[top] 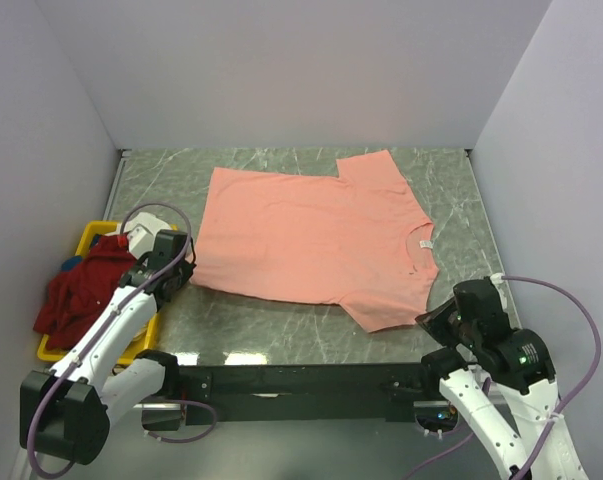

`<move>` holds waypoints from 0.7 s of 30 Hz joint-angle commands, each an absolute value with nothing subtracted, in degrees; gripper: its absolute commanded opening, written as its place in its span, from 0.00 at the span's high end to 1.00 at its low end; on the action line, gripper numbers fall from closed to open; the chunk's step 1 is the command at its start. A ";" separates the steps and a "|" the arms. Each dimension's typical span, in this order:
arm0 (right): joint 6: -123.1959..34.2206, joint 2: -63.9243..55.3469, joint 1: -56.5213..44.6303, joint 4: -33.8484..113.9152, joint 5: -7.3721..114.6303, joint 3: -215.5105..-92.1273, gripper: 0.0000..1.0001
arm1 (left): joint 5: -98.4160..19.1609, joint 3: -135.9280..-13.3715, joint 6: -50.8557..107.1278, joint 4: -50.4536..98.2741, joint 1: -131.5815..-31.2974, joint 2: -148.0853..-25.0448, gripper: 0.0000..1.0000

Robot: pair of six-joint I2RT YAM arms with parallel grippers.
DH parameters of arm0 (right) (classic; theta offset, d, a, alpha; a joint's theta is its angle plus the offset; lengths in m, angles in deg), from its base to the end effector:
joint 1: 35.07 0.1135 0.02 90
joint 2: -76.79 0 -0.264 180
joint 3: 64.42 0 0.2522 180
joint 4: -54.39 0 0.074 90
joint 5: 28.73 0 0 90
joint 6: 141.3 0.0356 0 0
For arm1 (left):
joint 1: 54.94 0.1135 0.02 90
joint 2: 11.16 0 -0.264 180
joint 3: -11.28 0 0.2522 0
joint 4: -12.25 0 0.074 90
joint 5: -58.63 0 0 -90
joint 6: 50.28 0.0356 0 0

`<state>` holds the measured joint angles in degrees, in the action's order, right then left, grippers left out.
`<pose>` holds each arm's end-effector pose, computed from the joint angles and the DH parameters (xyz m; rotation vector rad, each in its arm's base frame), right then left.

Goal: Fold and stack the t-shirts
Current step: Fold the tshirt

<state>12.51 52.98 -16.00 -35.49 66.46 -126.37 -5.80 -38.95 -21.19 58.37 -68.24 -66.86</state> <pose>0.0432 0.0115 0.2899 1.0031 2.3324 0.4965 0.1867 -0.0283 0.2244 -1.1182 2.0747 -0.0685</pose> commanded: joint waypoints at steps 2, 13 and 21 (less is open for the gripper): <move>10.75 53.24 -16.35 -39.81 69.01 -128.02 1.00 | -6.31 -38.60 -20.67 57.40 -67.95 -66.70 0.99; -3.04 29.53 -16.26 -14.41 70.05 -129.06 1.00 | -6.93 -51.86 -19.44 54.49 -69.88 -85.24 0.99; -11.39 9.15 -17.14 -4.38 73.75 -136.10 1.00 | -5.97 -63.03 -19.00 56.33 -69.97 -99.12 0.99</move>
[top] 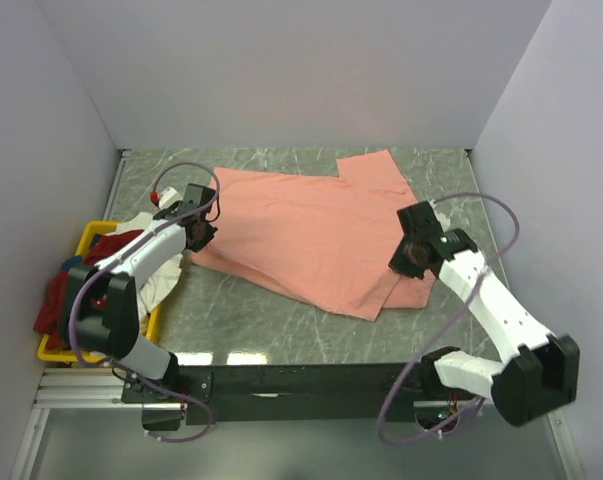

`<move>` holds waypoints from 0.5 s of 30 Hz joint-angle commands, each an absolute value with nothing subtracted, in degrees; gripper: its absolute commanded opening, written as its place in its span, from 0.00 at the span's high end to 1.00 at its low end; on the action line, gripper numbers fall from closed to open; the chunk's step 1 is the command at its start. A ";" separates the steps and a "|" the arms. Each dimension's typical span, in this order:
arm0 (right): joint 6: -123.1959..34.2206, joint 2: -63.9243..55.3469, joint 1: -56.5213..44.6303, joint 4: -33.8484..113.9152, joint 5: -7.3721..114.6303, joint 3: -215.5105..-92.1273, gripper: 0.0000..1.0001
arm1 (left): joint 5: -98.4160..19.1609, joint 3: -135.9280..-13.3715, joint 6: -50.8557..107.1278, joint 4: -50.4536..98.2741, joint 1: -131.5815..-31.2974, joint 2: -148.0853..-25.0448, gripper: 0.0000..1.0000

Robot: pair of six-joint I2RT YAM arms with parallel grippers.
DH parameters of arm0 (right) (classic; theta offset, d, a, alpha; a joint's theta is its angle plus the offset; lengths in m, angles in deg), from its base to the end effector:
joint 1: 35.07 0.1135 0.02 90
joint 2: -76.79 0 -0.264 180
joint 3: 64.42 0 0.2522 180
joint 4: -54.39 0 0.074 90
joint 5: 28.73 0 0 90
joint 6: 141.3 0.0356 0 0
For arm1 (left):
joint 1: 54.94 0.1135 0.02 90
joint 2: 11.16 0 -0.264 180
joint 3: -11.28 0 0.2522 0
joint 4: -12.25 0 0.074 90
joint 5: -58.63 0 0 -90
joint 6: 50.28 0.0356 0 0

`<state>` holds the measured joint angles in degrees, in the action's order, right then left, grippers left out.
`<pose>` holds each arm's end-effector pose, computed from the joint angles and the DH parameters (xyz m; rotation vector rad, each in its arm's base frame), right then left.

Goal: Fold and stack the t-shirts
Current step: Fold the tshirt

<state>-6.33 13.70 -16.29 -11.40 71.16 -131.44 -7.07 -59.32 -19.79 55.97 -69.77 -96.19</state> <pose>0.1947 0.0597 0.2700 0.6518 2.5500 0.1549 0.2914 -0.0620 0.2232 -1.0712 2.2103 -0.0020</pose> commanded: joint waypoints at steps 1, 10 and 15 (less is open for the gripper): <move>-12.01 7.38 -17.49 -3.59 73.40 -137.58 1.00 | -5.79 -63.91 -19.00 56.51 -69.97 -100.27 0.99; -15.88 -5.82 -24.69 2.92 67.00 -142.87 1.00 | -4.47 -69.01 -19.00 57.83 -69.79 -106.61 0.99; -17.20 -7.14 -29.00 4.94 64.18 -143.22 1.00 | -4.03 -69.80 -19.43 58.18 -69.44 -107.31 0.99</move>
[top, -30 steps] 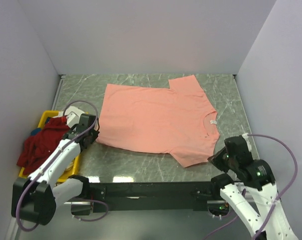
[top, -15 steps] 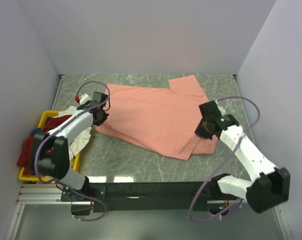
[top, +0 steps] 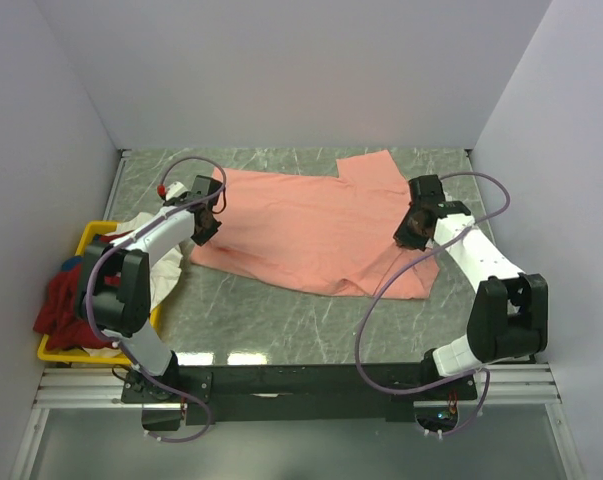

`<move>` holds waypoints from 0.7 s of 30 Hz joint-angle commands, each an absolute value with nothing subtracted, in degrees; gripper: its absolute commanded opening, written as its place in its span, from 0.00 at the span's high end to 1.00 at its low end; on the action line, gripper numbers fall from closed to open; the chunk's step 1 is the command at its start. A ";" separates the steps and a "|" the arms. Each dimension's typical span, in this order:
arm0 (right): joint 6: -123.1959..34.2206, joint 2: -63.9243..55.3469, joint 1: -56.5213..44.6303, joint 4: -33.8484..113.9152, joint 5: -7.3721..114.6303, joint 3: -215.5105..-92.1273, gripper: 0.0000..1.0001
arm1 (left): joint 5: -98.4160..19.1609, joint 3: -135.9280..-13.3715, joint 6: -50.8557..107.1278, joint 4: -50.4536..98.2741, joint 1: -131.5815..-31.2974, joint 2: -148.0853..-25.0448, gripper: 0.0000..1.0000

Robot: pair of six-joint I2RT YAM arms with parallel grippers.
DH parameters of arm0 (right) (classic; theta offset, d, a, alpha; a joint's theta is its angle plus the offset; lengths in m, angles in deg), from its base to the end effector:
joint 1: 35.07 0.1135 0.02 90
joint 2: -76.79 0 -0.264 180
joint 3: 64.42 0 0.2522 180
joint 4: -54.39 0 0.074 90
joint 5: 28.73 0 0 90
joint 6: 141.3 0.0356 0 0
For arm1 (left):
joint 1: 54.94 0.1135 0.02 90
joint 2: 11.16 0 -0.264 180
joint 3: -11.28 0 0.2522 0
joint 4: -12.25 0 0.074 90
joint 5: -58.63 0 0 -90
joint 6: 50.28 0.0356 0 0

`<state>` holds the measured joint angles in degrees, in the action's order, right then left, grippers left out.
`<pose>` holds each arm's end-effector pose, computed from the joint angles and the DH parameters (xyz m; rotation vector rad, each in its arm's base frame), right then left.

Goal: Fold and stack the t-shirts
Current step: Fold the tshirt

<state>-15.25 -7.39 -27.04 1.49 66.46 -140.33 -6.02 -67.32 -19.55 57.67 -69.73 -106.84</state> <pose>0.2931 0.0381 0.2440 0.6686 2.5525 0.1436 0.3290 -0.0711 0.2080 -1.0731 2.2609 0.0804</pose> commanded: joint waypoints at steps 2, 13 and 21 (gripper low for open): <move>-17.55 -7.14 -30.58 5.38 63.03 -143.14 1.00 | -3.77 -69.72 -19.70 58.44 -69.09 -107.49 0.99; -17.64 -6.00 -36.48 6.88 60.30 -141.55 1.00 | -3.51 -67.52 -19.79 58.18 -66.46 -105.99 0.99; -17.02 -5.56 -38.59 7.23 59.51 -141.64 1.00 | -5.26 -67.26 -18.12 56.52 -64.87 -105.64 0.99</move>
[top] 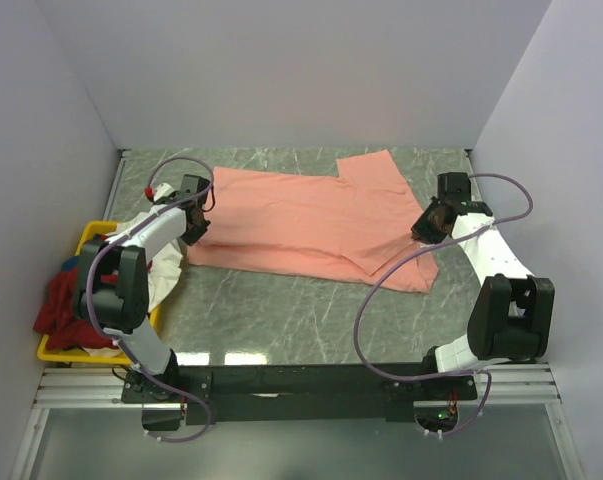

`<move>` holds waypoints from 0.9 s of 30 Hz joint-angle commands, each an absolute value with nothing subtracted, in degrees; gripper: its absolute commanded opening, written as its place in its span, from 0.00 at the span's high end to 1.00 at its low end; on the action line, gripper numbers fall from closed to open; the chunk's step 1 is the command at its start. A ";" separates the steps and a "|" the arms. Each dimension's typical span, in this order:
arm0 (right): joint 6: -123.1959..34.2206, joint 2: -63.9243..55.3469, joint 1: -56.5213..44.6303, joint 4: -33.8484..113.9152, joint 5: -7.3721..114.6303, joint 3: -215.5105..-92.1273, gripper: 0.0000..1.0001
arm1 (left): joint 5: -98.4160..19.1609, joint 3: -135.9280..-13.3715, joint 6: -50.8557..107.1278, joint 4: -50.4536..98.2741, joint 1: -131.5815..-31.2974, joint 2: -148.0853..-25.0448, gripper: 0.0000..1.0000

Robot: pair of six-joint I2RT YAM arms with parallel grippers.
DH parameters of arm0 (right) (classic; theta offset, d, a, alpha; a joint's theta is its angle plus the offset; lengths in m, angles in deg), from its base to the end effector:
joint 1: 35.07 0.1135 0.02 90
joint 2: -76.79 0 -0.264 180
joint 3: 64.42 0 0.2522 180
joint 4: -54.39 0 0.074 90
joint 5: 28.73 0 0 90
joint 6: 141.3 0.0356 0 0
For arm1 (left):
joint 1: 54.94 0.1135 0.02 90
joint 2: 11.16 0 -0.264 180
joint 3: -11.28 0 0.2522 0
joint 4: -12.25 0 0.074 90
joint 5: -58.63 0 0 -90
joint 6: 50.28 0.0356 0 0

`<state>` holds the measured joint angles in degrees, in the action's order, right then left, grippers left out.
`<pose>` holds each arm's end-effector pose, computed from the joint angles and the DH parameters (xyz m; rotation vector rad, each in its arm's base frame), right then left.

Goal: Fold and stack the t-shirts
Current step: Fold the tshirt

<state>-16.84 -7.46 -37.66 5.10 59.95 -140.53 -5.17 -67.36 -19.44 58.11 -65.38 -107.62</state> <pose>0.3019 -0.0128 0.2481 0.8150 2.4596 0.2365 0.3340 -0.0456 0.2037 -1.1585 2.2279 0.1445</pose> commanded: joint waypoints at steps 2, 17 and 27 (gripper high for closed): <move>-16.76 -5.73 -39.02 7.05 59.51 -141.82 1.00 | -5.96 -68.04 -17.68 56.51 -64.78 -106.43 0.99; -14.48 -9.07 -40.70 5.74 58.90 -145.86 1.00 | -8.95 -74.20 -15.30 55.81 -64.78 -112.40 0.98; -15.61 -14.52 -41.66 4.86 57.49 -149.99 0.37 | -12.90 -74.82 -12.49 53.18 -63.03 -110.48 0.38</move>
<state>-14.59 -13.62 -40.98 4.38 57.83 -146.50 -10.83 -73.50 -14.24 55.64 -64.26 -113.88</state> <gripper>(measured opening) 0.563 0.593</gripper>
